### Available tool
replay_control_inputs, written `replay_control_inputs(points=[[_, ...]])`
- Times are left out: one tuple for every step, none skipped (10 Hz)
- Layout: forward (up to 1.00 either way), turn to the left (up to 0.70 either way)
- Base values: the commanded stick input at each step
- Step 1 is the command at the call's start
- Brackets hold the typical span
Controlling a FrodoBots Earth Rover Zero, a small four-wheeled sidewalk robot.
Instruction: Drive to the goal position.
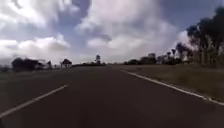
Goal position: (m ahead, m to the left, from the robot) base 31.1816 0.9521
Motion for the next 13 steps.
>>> replay_control_inputs(points=[[1.0,0.0],[1.0,0.0],[1.0,0.0],[1.0,0.0],[1.0,0.0],[1.0,0.0],[1.0,0.0],[1.0,0.0],[1.0,0.0],[1.0,0.0],[1.0,0.0],[1.0,0.0],[1.0,0.0]])
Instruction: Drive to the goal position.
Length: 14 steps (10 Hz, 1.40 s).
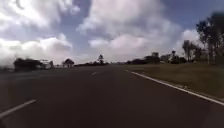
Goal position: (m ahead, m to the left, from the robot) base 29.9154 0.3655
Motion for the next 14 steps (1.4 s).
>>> replay_control_inputs(points=[[1.0,0.0],[1.0,0.0],[1.0,0.0],[1.0,0.0],[1.0,0.0],[1.0,0.0],[1.0,0.0],[1.0,0.0],[1.0,0.0],[1.0,0.0],[1.0,0.0],[1.0,0.0],[1.0,0.0],[1.0,0.0]])
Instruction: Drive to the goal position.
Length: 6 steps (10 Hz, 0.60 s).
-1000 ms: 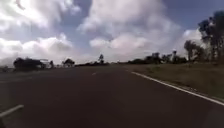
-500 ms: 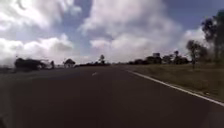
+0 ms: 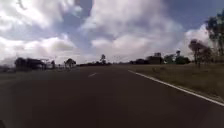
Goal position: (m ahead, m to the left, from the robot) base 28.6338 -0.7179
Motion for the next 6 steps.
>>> replay_control_inputs(points=[[1.0,0.0],[1.0,0.0],[1.0,0.0],[1.0,0.0],[1.0,0.0],[1.0,0.0]])
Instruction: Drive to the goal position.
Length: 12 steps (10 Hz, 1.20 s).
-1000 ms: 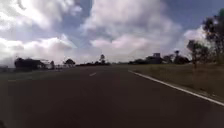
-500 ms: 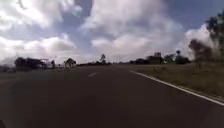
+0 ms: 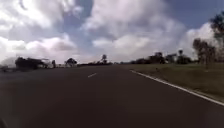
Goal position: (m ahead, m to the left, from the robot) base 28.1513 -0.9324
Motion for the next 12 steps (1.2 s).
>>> replay_control_inputs(points=[[1.0,0.0],[1.0,0.0],[1.0,0.0],[1.0,0.0],[1.0,0.0],[1.0,0.0],[1.0,-0.14],[1.0,-0.34],[1.0,-0.4],[1.0,-0.4],[1.0,-0.4],[1.0,0.0]])
